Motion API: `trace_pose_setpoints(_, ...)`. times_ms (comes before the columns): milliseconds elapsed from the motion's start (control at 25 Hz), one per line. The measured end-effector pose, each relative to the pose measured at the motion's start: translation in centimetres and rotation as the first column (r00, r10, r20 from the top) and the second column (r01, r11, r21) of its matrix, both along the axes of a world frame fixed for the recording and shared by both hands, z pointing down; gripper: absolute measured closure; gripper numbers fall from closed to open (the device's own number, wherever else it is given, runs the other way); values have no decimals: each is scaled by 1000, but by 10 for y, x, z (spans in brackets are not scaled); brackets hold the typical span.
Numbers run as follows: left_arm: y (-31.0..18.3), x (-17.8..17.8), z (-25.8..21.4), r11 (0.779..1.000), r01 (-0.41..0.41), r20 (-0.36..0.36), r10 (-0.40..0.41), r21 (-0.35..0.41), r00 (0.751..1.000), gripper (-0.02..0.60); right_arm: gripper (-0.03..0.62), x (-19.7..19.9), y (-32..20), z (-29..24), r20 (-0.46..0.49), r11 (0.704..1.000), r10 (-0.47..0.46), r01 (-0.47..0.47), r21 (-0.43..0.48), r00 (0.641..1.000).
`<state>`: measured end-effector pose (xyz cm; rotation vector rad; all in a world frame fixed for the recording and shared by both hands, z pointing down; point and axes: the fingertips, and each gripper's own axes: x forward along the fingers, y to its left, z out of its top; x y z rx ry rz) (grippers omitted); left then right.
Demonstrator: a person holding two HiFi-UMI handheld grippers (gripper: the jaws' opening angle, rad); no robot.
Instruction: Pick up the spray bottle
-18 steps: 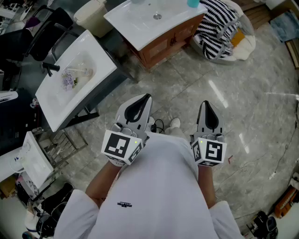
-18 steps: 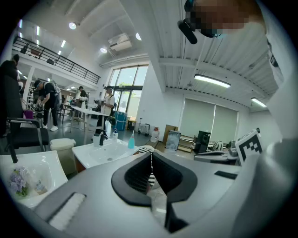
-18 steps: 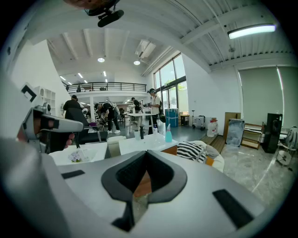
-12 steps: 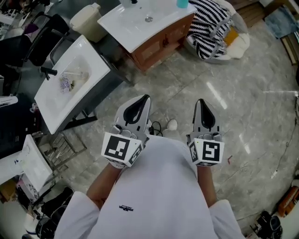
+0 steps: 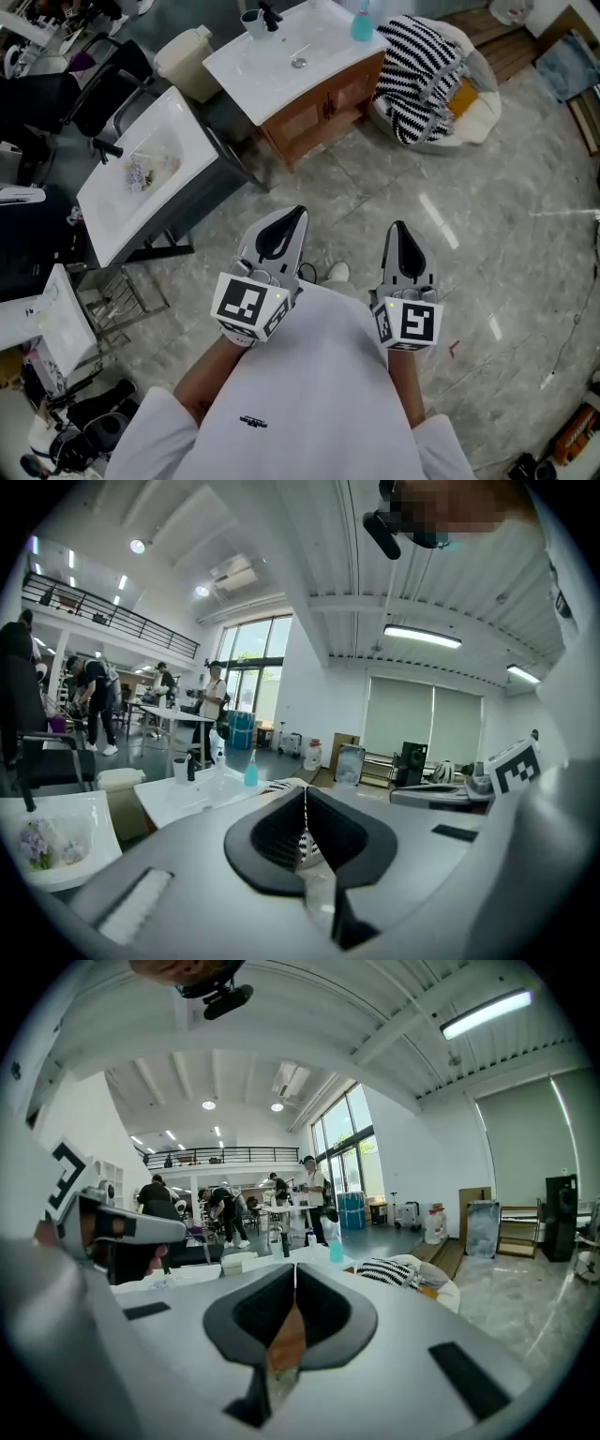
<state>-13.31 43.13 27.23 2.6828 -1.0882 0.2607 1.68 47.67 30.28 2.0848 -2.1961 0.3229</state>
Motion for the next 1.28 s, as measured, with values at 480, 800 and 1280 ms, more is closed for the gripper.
trace_pose_setpoints(480, -16, 44, 3, 1000, 17, 19, -17, 19, 1000, 574, 588, 42, -24, -3, 41, 999, -47, 46, 16, 998)
trace_pose_setpoints(800, -89, 59, 11, 1000, -27, -16, 27, -4, 1000, 574, 588, 36, -103, 1, 78, 997, -70, 69, 24, 994)
trace_pose_setpoints(1280, -310, 75, -3, 994, -111, -32, 111, -8, 993, 574, 588, 50, -300, -1, 61, 999, 28, -26, -36, 998)
